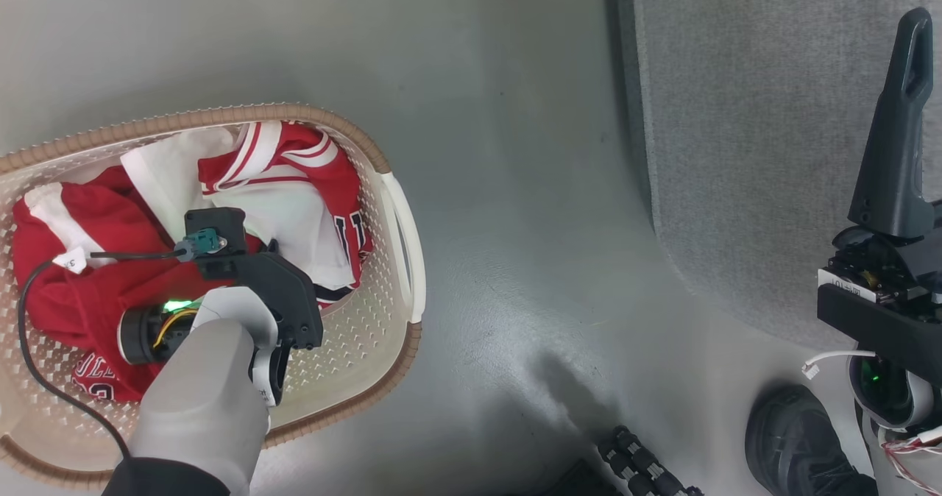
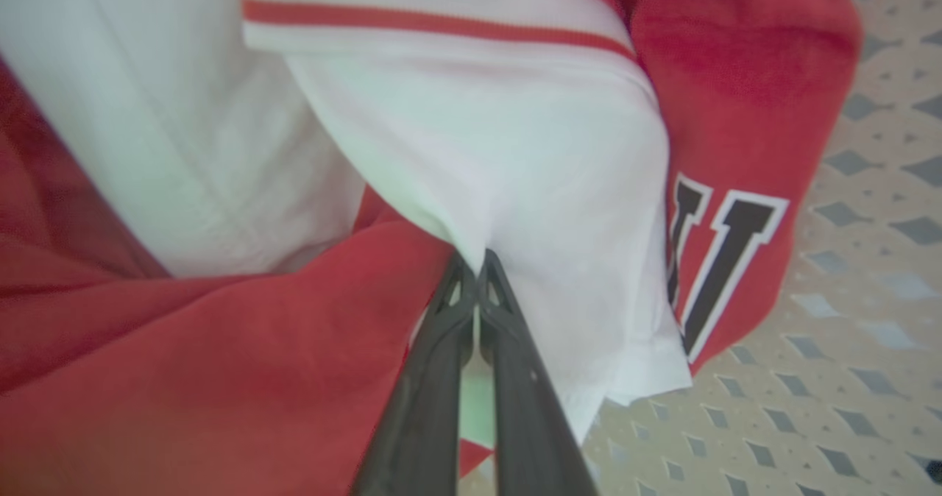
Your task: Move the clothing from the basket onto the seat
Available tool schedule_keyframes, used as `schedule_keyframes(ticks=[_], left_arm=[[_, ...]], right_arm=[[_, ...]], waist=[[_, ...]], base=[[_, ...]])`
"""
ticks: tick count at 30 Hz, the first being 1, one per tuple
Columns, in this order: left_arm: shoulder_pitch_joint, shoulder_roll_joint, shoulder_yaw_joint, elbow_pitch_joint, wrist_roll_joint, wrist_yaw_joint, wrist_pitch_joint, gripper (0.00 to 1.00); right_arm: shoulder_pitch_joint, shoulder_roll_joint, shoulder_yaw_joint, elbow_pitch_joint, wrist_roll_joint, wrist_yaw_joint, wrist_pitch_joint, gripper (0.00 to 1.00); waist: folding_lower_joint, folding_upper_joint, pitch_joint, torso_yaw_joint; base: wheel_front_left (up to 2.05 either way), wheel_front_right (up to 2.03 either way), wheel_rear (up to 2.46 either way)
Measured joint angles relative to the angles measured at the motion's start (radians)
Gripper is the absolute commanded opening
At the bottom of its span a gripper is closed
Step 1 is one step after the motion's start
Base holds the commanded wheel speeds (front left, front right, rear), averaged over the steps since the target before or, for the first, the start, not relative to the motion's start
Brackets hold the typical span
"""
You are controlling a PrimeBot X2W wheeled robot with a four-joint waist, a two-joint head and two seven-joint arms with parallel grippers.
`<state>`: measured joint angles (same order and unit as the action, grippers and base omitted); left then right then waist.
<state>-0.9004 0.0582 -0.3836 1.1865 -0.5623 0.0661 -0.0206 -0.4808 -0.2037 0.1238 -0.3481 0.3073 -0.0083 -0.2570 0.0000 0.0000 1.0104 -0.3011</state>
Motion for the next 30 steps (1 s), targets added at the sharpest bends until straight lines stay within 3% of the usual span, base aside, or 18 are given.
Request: schedule_keyframes(ticks=[14,30], left_arm=[[-0.026,-0.005,-0.02,0.018,0.001,-0.023,-0.054,0.0],[0.045,-0.02,-0.047,0.018,0.001,-0.074,-0.185,0.0]], right_arm=[[-0.022,-0.001,-0.006,0.045,0.0,0.018,0.0,1.0],[-0.017,-0.018,-0.011,0.2,-0.01,0.053,0.0,1.0]], waist=[[0.0,0.0,-0.014,0.027],[0.0,0.0,-0.168,0.095]], base=[[0.0,0.0,0.0],[0.0,0.0,0.0]])
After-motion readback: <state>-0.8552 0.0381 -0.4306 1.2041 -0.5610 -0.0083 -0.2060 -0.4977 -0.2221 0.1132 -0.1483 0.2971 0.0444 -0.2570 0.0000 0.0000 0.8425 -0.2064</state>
